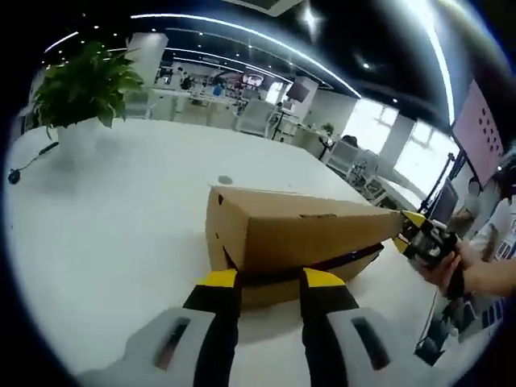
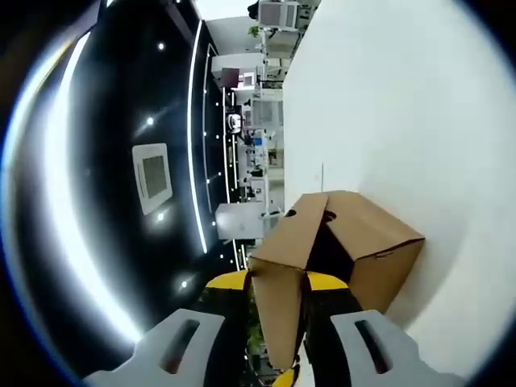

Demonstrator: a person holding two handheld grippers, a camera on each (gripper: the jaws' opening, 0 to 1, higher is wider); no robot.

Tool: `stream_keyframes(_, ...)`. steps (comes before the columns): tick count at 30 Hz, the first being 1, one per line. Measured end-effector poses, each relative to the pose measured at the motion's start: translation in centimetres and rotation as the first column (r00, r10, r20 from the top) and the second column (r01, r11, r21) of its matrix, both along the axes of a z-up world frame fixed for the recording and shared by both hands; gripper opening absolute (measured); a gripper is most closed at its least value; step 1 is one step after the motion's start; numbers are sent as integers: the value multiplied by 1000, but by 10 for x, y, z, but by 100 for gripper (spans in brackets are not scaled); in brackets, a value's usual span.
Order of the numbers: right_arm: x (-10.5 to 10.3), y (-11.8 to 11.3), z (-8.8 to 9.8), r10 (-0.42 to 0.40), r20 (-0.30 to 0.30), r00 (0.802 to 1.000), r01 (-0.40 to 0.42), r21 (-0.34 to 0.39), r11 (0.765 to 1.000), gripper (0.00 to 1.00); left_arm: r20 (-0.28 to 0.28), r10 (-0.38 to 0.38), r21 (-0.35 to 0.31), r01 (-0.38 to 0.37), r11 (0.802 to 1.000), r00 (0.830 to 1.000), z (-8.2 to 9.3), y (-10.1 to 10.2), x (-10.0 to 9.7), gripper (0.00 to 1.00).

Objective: Operate the shoe box by opening the lid, removing the specified soft item, and placing it in the target area until the item is outside and the box remains undamaged.

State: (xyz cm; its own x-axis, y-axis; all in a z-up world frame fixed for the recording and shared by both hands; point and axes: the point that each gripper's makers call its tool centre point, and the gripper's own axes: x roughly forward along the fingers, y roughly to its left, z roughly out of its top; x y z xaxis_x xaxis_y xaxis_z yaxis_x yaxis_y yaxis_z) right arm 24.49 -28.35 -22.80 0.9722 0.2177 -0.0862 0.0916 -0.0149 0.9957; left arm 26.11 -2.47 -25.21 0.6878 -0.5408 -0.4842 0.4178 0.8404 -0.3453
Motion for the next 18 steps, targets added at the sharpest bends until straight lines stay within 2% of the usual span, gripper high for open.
stream_keyframes(2, 0, 0, 0, 0, -1, 1000, 0, 0, 1000, 24, 11, 15, 37, -15, 999, 1000, -2, 5, 3, 28)
stream_keyframes(4, 0, 0, 0, -1, -1, 1000, 1, -1, 1000, 24, 45, 14, 113, -19, 993, 999, -2, 11, 6, 28)
stream_keyframes(5, 0, 0, 0, -1, 0, 1000, 1, 2, 1000, 24, 53, 15, 124, -22, 992, 998, -1, 12, 7, 28)
stream_keyframes(8, 0, 0, 1, -1, 1, 1000, 1, 4, 1000, 24, 113, -31, 227, 5, 974, 993, 2, 15, 8, 27)
stream_keyframes(10, 0, -1, 1, -3, 1, 1000, 3, 3, 1000, 24, 126, -69, 245, 37, 969, 990, 4, 11, 6, 27)
stream_keyframes(11, 0, -1, 1, -3, 0, 1000, 3, 3, 1000, 24, 149, -91, 274, 47, 960, 985, 6, 11, 7, 27)
stream_keyframes(13, 0, -1, 1, -5, -1, 1000, 5, 5, 1000, 24, 187, -138, 359, 64, 931, 973, 6, 11, 9, 27)
stream_keyframes(15, 0, -1, 1, -6, 0, 1000, 6, 7, 1000, 24, 212, -166, 384, 74, 920, 963, 8, 7, 8, 27)
stream_keyframes(16, 1, -1, 1, -7, 0, 1000, 7, 9, 1000, 24, 210, -153, 370, 67, 927, 966, 7, 5, 8, 27)
stream_keyframes(18, 2, -1, 2, -8, 2, 1000, 8, 17, 1000, 24, 210, -164, 371, 77, 926, 964, 7, 2, 7, 27)
